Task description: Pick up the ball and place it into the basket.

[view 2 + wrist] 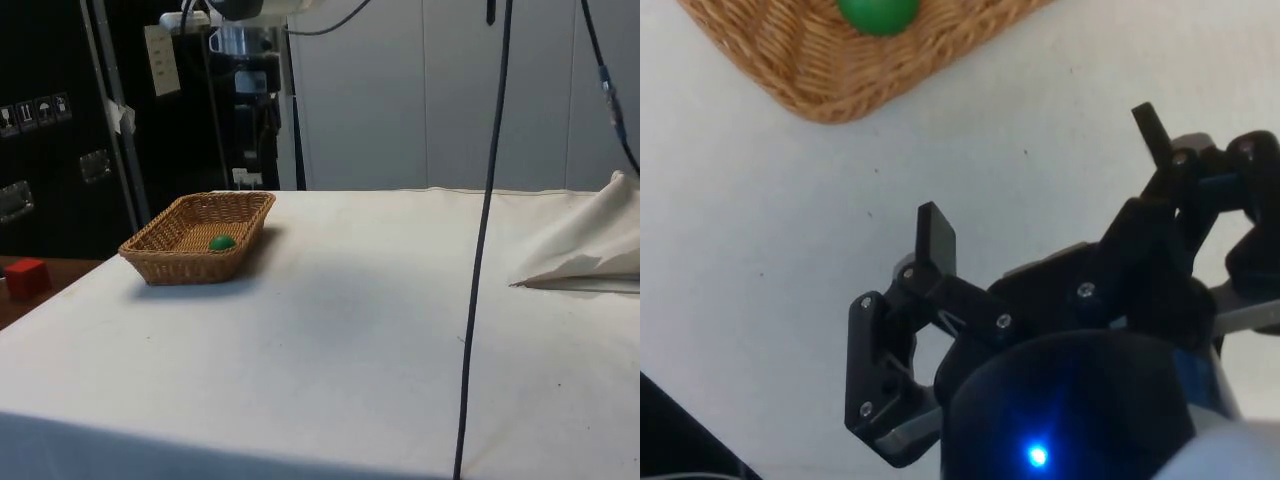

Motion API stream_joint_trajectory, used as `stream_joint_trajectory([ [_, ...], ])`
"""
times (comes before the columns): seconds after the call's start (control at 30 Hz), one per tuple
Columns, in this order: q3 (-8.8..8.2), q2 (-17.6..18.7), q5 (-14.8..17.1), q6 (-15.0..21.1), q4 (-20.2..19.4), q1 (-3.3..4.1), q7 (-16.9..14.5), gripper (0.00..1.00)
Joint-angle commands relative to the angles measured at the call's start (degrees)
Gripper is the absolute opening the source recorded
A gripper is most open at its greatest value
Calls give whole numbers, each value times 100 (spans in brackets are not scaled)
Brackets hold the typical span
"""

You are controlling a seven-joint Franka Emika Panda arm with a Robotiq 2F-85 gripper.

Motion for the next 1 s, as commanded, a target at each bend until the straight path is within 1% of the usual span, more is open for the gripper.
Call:
stream_joint_trajectory([
  [0.0, 0, -57, -52, 0, -40, 6, 23, 100],
  [0.03, -74, -155, -166, 46, -138, 80, 92, 100],
  [0.2, -69, -464, -430, 29, -338, 97, 201, 100],
  [0.23, -63, -584, -527, 23, -413, 97, 252, 100],
  [0.27, 0, -573, -464, -6, -390, 34, 189, 100],
  [0.3, -57, -653, -579, 17, -447, 103, 281, 100],
  [0.43, -40, -871, -791, 17, -590, 115, 401, 100],
  [0.5, -29, -1003, -957, 23, -665, 115, 510, 100],
  [0.53, -29, -1031, -1003, 17, -682, 115, 550, 100],
  [0.57, 17, -1008, -905, -6, -659, 69, 464, 100],
  [0.6, -23, -1060, -1054, 17, -693, 115, 584, 100],
  [0.73, -23, -1123, -1197, 6, -699, 115, 728, 100],
  [0.83, -23, -1140, -1324, -29, -653, 109, 894, 100],
  [0.87, 17, -1134, -1238, -6, -665, 74, 808, 100],
  [0.9, -23, -1140, -1352, -34, -642, 103, 940, 100],
  [0.97, -17, -1129, -1381, -52, -613, 97, 1026, 100],
])
